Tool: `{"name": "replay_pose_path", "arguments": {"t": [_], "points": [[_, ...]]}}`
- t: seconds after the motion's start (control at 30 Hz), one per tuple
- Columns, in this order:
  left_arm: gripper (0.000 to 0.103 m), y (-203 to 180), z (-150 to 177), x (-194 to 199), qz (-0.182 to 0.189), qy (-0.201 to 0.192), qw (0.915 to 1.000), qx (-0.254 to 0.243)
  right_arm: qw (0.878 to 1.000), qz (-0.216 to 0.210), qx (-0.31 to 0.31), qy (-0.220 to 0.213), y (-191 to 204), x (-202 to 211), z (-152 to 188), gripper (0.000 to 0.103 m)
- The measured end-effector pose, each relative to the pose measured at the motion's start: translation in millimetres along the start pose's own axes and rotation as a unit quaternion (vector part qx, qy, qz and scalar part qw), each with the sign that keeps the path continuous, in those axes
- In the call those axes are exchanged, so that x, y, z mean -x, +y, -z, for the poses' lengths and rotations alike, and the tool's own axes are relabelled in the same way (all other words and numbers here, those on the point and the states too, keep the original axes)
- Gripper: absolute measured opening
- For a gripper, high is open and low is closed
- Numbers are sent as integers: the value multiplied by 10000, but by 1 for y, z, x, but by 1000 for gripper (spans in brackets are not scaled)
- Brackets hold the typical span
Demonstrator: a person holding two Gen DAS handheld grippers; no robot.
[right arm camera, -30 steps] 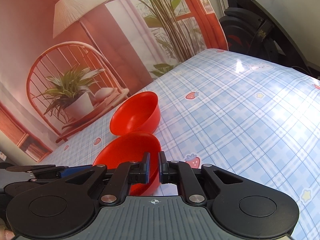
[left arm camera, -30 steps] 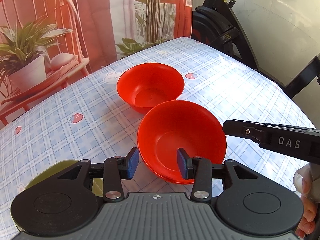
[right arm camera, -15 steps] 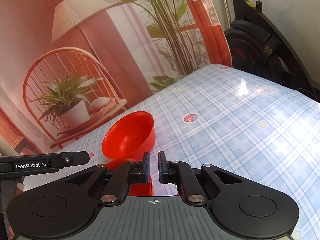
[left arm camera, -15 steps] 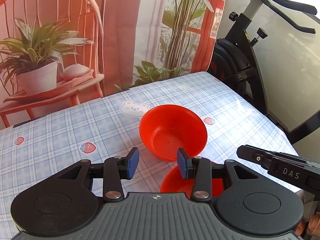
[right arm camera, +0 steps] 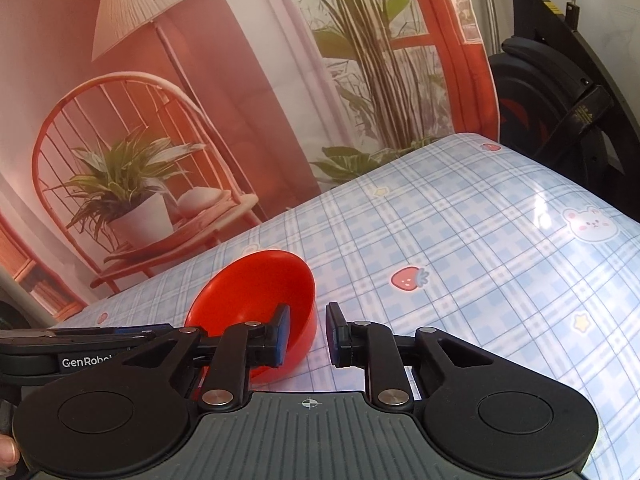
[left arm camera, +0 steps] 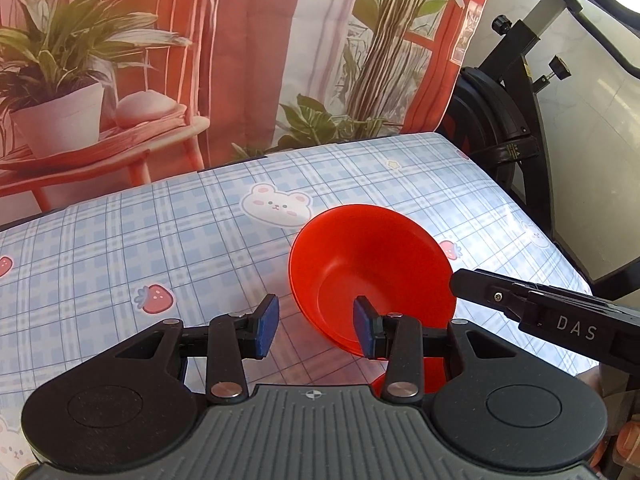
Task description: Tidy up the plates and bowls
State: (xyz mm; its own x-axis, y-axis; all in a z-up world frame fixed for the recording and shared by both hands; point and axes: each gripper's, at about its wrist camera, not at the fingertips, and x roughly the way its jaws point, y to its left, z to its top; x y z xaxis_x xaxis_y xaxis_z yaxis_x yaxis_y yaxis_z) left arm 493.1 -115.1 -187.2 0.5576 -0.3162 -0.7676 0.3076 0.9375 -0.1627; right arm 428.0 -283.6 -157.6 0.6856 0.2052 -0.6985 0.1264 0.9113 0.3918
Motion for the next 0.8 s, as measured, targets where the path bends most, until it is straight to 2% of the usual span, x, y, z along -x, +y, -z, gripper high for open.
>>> {"name": "replay_pose_path", "arguments": {"t": [0.03, 0.13, 0.27, 0.4, 0.53, 0.8], "points": [[42, -1, 0, 0, -22, -18, 10000, -38, 10000, -8, -25, 36, -1, -3, 0, 21], [28, 0, 1, -3, 39, -43, 10000, -31, 9999, -59, -63, 117, -1, -10, 1, 21], [16, 4, -1, -5, 23, -10, 10000, 62, 9997, -128, -128, 144, 0, -14, 1, 17], [14, 8, -2, -1, 72, -36, 9999, 119, 9994, -133, -285, 131, -1, -15, 2, 8], [14, 5, -5, 12, 56, -160, 9998, 87, 9993, -117, -343, 61, 4, -10, -1, 8], [14, -2, -7, 57, 122, -506, 9986, 22, 9992, -174, -240, -264, 24, 25, -13, 8]]}}
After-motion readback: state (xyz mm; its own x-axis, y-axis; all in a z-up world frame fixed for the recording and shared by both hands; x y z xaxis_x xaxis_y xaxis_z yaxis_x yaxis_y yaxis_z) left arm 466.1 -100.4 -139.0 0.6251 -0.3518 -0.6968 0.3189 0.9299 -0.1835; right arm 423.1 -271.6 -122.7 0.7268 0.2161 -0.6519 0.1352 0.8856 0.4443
